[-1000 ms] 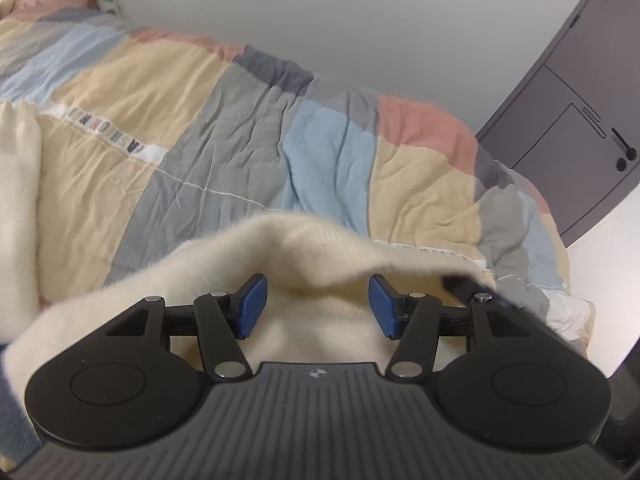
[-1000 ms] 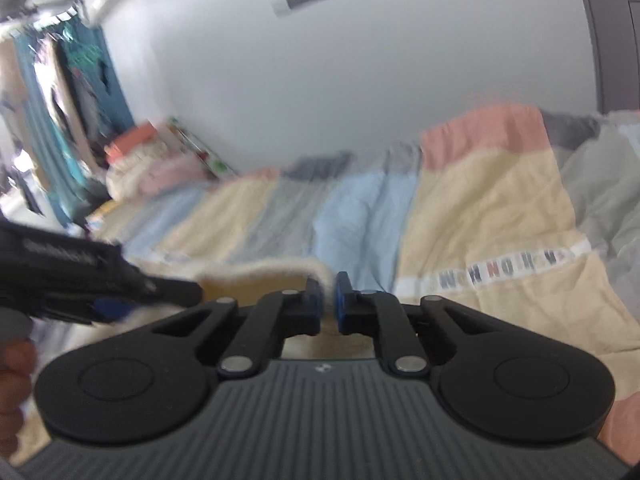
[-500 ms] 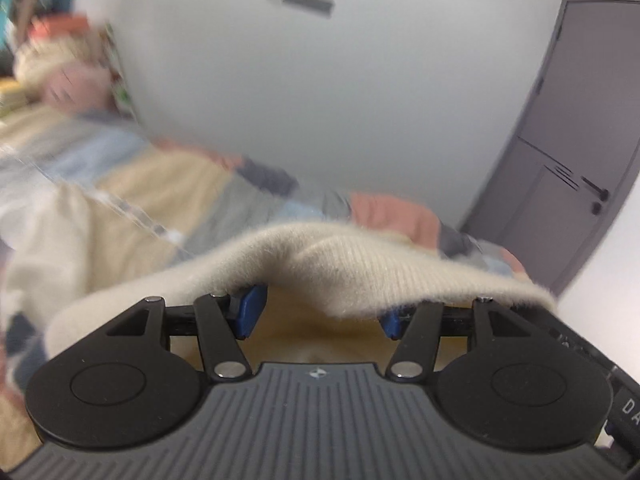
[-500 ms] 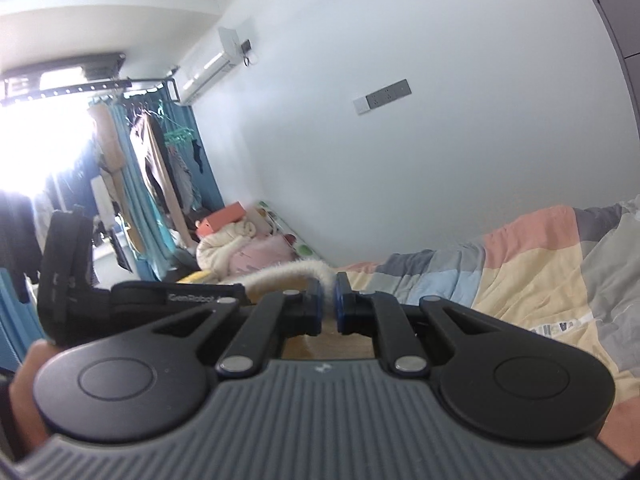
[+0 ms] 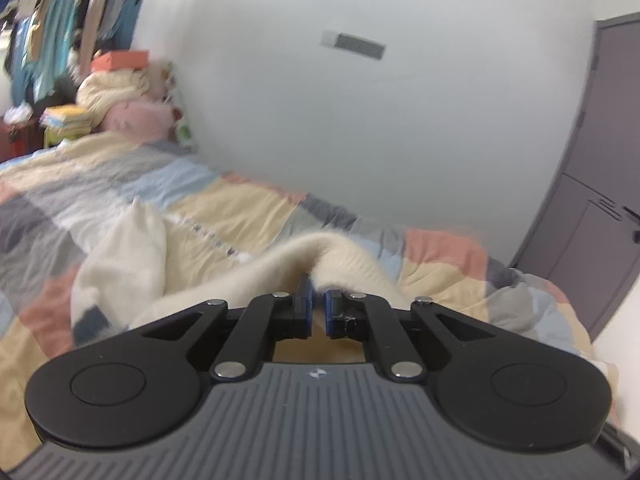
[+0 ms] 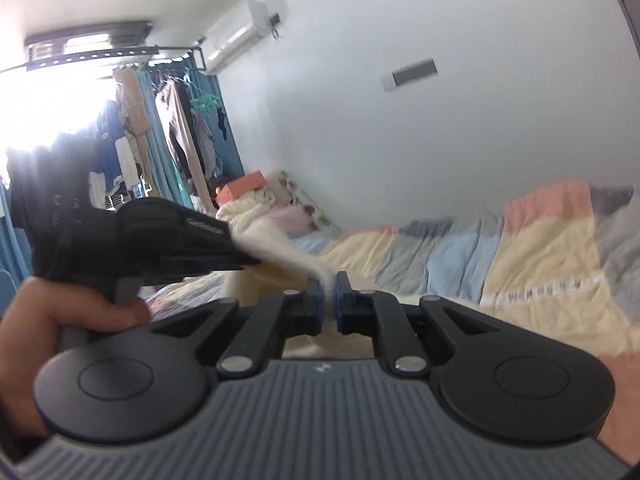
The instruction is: Fold large clothes
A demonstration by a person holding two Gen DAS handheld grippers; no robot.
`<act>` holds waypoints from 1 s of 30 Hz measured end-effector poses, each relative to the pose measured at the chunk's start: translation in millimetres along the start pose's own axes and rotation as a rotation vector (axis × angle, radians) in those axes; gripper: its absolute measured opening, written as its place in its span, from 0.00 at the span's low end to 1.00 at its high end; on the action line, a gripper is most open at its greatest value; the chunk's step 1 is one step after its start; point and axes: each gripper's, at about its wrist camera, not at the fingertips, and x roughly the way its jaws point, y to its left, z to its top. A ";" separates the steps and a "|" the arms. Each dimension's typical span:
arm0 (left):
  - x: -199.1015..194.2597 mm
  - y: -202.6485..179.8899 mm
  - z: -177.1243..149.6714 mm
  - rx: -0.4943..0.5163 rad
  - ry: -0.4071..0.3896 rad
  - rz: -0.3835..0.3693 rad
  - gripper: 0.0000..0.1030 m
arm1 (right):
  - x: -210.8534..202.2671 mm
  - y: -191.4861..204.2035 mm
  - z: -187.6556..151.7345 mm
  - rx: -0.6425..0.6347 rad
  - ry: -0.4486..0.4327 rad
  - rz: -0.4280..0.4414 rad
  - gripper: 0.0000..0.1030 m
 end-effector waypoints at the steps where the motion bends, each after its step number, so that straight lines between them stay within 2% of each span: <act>1: -10.7 -0.5 1.8 0.017 -0.015 -0.013 0.06 | -3.7 0.5 2.2 -0.006 -0.017 0.001 0.09; 6: -62.1 -9.8 19.0 0.128 -0.085 -0.042 0.05 | -14.6 12.5 32.7 -0.074 -0.099 -0.032 0.09; 13: -118.7 -3.2 69.0 0.098 -0.118 -0.119 0.05 | -17.0 30.4 90.3 -0.117 -0.121 -0.041 0.09; 17: -147.3 6.1 75.5 0.069 -0.106 -0.157 0.05 | -26.0 46.4 102.6 -0.153 -0.094 -0.035 0.09; 20: -164.3 16.2 56.9 0.058 -0.082 -0.182 0.05 | -34.1 51.8 86.8 -0.135 -0.054 -0.038 0.09; 23: -171.3 26.5 17.4 0.056 -0.048 -0.176 0.05 | -39.4 52.5 54.6 -0.086 0.012 -0.048 0.10; 27: -162.9 38.9 -41.4 0.071 0.001 -0.161 0.05 | -40.4 49.5 2.4 -0.012 0.104 -0.085 0.11; 30: -149.6 45.9 -73.1 0.105 0.033 -0.150 0.05 | -36.0 46.0 -30.5 0.021 0.147 -0.118 0.12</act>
